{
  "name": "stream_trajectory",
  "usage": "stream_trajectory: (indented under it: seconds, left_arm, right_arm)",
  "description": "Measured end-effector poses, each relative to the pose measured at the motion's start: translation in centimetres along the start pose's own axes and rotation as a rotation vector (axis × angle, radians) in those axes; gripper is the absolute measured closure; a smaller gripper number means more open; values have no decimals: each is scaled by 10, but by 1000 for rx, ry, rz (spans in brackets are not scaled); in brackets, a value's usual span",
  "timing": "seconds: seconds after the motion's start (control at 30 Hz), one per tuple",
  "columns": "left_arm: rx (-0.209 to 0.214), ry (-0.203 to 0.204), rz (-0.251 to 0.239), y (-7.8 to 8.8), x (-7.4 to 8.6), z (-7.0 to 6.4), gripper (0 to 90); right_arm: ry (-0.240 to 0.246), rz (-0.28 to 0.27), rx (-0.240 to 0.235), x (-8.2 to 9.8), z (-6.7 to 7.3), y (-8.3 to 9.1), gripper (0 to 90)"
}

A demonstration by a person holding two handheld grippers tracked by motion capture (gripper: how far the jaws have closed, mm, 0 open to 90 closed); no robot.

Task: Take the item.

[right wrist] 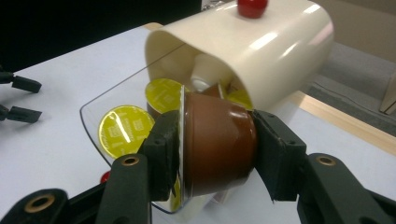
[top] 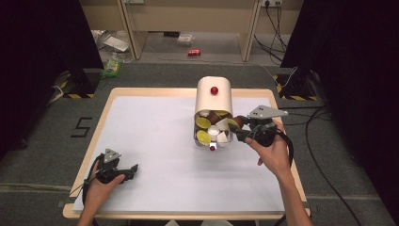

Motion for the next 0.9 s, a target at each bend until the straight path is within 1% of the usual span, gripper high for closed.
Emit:
stream_trajectory:
  seconds: [0.03,0.17,0.27,0.33,0.53,0.77,0.9]
  left_arm:
    - [0,0,0,0,0,0,110]
    - [0,-1,0,0,0,0,110]
    - [0,0,0,0,0,0,110]
    - [0,0,0,0,0,0,110]
    - [0,0,0,0,0,0,110]
    - [0,0,0,0,0,0,109]
    - [0,0,0,0,0,0,110]
  right_arm:
    - [0,0,0,0,0,0,536]
    - [-10,4,26,5,-11,3,537]
    - [-6,22,64,11,-22,2,536]
    - [-27,35,78,18,-31,0,537]
    - [-57,63,111,31,-51,-3,537]
    - [-76,78,132,42,-65,-7,536]
    - [-78,88,138,47,-68,-11,536]
Point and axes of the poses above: each handheld gripper's, and its own axes: y roughly backward along the jaws, x roughly out of its underside, z roughly to its left, the point moved 5 cm from there along -y, roughly forward along the jaws, and after that the axes turned 6 degrees about -y, right-handed, at the moved point
